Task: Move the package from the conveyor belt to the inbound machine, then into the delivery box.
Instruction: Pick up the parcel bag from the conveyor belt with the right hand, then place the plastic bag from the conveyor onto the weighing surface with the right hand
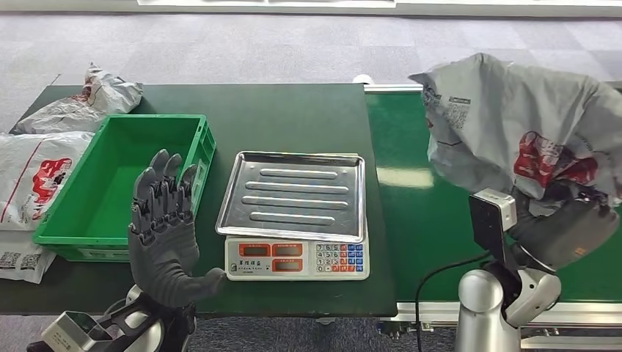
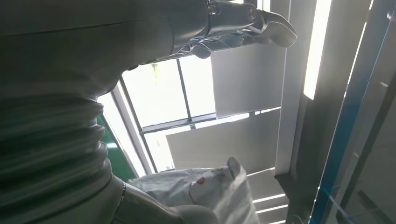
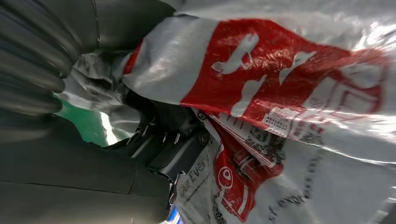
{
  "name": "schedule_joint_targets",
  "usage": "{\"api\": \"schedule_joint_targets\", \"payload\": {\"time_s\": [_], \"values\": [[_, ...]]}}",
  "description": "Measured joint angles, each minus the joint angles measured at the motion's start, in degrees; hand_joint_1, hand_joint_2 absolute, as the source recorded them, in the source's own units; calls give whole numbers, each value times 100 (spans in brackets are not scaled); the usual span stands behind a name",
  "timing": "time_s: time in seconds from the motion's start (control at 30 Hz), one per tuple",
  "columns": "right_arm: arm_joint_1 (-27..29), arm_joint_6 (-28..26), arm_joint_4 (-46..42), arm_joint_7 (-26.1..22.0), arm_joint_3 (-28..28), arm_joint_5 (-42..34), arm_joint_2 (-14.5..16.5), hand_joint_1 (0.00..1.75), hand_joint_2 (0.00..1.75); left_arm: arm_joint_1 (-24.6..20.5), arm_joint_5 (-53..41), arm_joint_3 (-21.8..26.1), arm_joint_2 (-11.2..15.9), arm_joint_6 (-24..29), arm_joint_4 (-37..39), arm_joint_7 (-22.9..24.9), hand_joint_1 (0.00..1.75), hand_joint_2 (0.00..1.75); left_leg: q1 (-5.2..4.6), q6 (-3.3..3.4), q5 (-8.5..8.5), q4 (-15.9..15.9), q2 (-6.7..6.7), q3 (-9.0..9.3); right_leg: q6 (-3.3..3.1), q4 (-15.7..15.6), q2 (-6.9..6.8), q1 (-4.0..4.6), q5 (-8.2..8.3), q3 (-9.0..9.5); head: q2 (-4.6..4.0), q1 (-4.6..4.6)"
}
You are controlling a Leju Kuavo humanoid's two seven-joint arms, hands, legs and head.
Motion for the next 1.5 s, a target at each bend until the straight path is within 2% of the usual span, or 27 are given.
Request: {"api": "schedule_joint_targets", "payload": {"time_s": [0.2, 0.6, 0.83, 0.93, 1.07, 1.2, 1.33, 1.5], "values": [[97, -10, -514, -14, 8, 10, 114, 175, 175, 0, 5, 0, -14, 1, -1, 1, 0, 175, 0, 1, 1, 1, 0, 2, 1, 0, -1, -1, 1, 2, 0, 0], [98, -11, -955, -106, 4, 34, 141, 175, 175, -8, 20, 0, -35, 81, -3, -1, 0, 175, 0, 0, 1, 1, -1, 2, 1, 0, -1, 2, 1, 1, 0, 0], [-5, 7, -1133, -562, 138, -699, 164, 175, 175, -157, 87, 0, -73, 110, 34, 1, 0, 175, 0, 0, 1, 0, 0, -7, 1, 0, -1, 2, 1, 7, 0, 1], [-236, 405, -652, -633, 595, -1091, 166, 175, 175, -257, 156, -8, -80, 98, 77, 1, 0, 175, 0, -3, -4, -4, 18, -34, -2, 1, 15, 4, 2, 13, 0, 1], [-1059, 1338, 847, -650, 1904, -1702, 200, 175, 175, -487, 204, -104, -97, 64, 155, 1, 0, 175, 3, -13, 12, -5, 59, -7, -17, 3, 57, 14, 20, -2, 0, 0], [-1722, 1406, 2158, -601, 2994, -2118, 321, 175, 175, -570, 196, -202, -127, 64, 229, 3, 0, 175, 12, -23, 41, -5, 26, 6, -25, 5, 31, 26, 33, -9, 0, -1], [-1945, 1432, 2771, -589, 3485, -2247, 335, 175, 175, -584, 198, -219, -129, 64, 269, 3, 0, 175, 15, -25, 37, -5, 18, 0, -28, 6, 24, 27, 28, -11, 0, 0], [-2024, 1523, 3066, -503, 3671, -2297, 335, 175, 175, -595, 201, -221, -129, 64, 318, 3, 0, 175, 14, -22, 32, -5, 19, -3, -24, 5, 25, 23, 26, -13, 0, 0]]}}
